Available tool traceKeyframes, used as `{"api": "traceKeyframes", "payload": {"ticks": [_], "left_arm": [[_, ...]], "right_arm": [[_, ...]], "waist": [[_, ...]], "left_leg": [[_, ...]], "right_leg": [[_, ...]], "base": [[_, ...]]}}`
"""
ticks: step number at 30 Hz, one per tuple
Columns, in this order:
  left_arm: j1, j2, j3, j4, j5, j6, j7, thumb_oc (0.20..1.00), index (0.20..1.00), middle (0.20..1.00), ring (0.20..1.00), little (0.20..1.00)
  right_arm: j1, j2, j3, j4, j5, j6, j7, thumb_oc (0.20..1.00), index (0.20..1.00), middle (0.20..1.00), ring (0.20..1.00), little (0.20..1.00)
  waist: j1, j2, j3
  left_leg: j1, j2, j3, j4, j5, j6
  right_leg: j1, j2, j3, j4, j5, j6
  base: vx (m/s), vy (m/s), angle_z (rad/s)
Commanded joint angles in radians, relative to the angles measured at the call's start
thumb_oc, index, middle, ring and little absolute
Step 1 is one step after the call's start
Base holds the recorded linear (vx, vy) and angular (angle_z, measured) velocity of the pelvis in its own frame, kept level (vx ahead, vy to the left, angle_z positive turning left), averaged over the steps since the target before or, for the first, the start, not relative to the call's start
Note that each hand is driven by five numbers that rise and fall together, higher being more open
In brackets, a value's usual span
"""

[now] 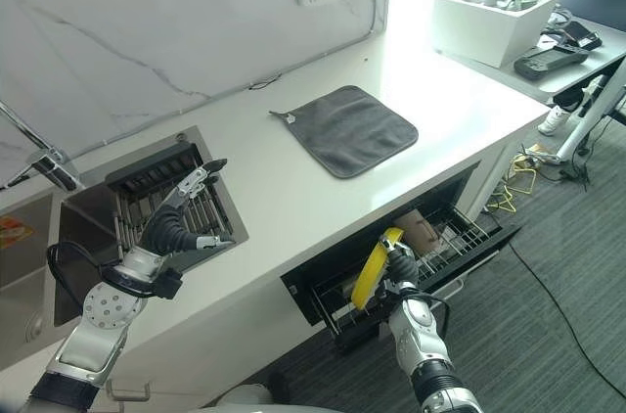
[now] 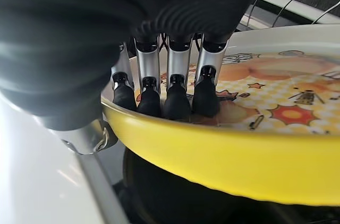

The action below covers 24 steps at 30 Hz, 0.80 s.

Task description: Place the dishes in the dishwasher.

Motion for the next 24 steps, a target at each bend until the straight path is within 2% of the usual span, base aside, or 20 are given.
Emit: {"api": "traceKeyframes", "payload": {"ticks": [1, 8, 12, 16, 20, 21, 24], "left_arm": [[-0.067, 0.023, 0.001, -0.087, -0.069, -0.053, -0.007, 1.0, 1.0, 1.0, 1.0, 1.0], [-0.074, 0.024, -0.013, -0.101, -0.076, -0.052, -0.02, 1.0, 1.0, 1.0, 1.0, 1.0], [-0.085, 0.026, -0.019, -0.105, -0.089, -0.057, -0.029, 1.0, 1.0, 1.0, 1.0, 1.0], [-0.105, 0.03, -0.03, -0.103, -0.097, -0.066, -0.034, 1.0, 1.0, 1.0, 1.0, 1.0], [-0.123, 0.042, -0.037, -0.105, -0.103, -0.07, -0.037, 1.0, 1.0, 1.0, 1.0, 1.0], [-0.143, 0.057, -0.039, -0.104, -0.109, -0.081, -0.04, 1.0, 1.0, 1.0, 1.0, 1.0], [-0.163, 0.071, -0.042, -0.094, -0.114, -0.093, -0.038, 1.0, 1.0, 1.0, 1.0, 1.0]], "right_arm": [[-0.123, -0.019, -0.011, -0.025, -0.059, -0.036, 0.074, 0.2, 0.2, 0.2, 0.2, 0.2], [-0.16, -0.062, -0.012, 0.006, -0.106, -0.029, 0.083, 0.2, 0.2, 0.2, 0.2, 0.2], [-0.209, -0.103, -0.015, 0.039, -0.19, -0.016, 0.073, 0.2, 0.2, 0.2, 0.2, 0.2], [-0.26, -0.156, 0.032, 0.095, -0.382, -0.031, 0.072, 0.2, 0.2, 0.2, 0.2, 0.2], [-0.302, -0.191, 0.07, 0.117, -0.474, -0.036, 0.033, 0.2, 0.2, 0.2, 0.2, 0.2], [-0.358, -0.232, 0.105, 0.166, -0.63, -0.024, 0.0, 0.2, 0.2, 0.2, 0.2, 0.2], [-0.389, -0.264, 0.154, 0.205, -0.738, -0.028, -0.032, 0.2, 0.2, 0.2, 0.2, 0.2]], "waist": [[0.049, 0.034, -0.002], [0.069, 0.052, 0.006], [0.083, 0.066, 0.016], [0.099, 0.071, 0.035], [0.111, 0.069, 0.055], [0.125, 0.068, 0.077], [0.133, 0.065, 0.092]], "left_leg": [[-0.016, -0.055, -0.098, 0.109, -0.141, 0.097], [-0.034, -0.067, -0.112, 0.11, -0.129, 0.096], [-0.058, -0.075, -0.125, 0.119, -0.121, 0.093], [-0.086, -0.078, -0.137, 0.137, -0.116, 0.09], [-0.108, -0.076, -0.144, 0.151, -0.11, 0.086], [-0.129, -0.075, -0.154, 0.161, -0.105, 0.081], [-0.143, -0.073, -0.159, 0.166, -0.1, 0.078]], "right_leg": [[-0.05, -0.079, -0.107, 0.18, 0.002, -0.013], [-0.046, -0.105, -0.124, 0.191, 0.008, -0.007], [-0.051, -0.122, -0.128, 0.199, 0.012, -0.005], [-0.06, -0.134, -0.13, 0.209, 0.016, -0.004], [-0.067, -0.143, -0.137, 0.218, 0.021, -0.002], [-0.074, -0.147, -0.14, 0.224, 0.023, 0.0], [-0.08, -0.147, -0.141, 0.227, 0.024, 0.001]], "base": [[0.03, 0.047, 0.15], [0.02, 0.047, 0.1], [-0.01, 0.064, 0.14], [-0.02, 0.041, 0.09], [-0.06, -0.007, 0.09], [-0.1, -0.043, 0.14], [-0.07, -0.046, 0.13]]}}
